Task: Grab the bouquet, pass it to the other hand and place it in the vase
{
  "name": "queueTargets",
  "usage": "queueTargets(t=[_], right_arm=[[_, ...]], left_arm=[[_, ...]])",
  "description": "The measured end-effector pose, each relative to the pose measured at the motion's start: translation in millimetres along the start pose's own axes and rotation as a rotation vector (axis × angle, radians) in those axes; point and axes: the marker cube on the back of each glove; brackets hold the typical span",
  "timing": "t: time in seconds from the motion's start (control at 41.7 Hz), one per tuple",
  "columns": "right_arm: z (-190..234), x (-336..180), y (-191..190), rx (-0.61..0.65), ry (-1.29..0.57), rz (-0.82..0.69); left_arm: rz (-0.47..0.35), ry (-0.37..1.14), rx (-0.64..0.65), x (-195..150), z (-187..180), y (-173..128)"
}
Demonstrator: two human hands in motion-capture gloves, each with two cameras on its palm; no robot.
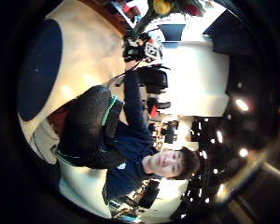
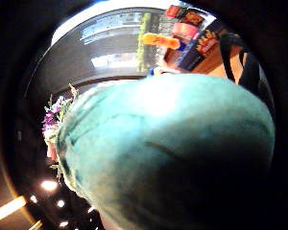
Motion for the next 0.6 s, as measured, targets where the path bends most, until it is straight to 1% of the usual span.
queueTargets(t=[0.024, 0.048, 0.168, 0.264, 0.359, 0.455, 0.527, 0.599], right_arm=[[-1, -7, 8, -0.052, -0.03, 0.042], [-2, -15, 15, -0.094, -0.069, 0.054], [1, -49, 41, -0.207, -0.216, -0.012], [13, -76, 69, -0.307, -0.317, -0.055], [30, -94, 92, -0.366, -0.387, -0.06], [45, -109, 110, -0.436, -0.444, -0.071], [59, -122, 127, -0.512, -0.486, -0.086], [74, -130, 140, -0.583, -0.502, -0.087]], left_arm=[[0.0, 0.044, 0.007, 5, 0, -2], [-0.002, 0.093, 0.019, 9, 0, -4], [-0.026, 0.35, 0.091, 28, -1, -20], [-0.023, 0.487, 0.081, 34, 2, -37], [0.009, 0.553, 0.067, 38, 5, -48], [0.037, 0.583, 0.051, 42, 8, -56], [0.059, 0.581, 0.024, 49, 12, -57], [0.087, 0.534, 0.02, 63, 17, -49]])
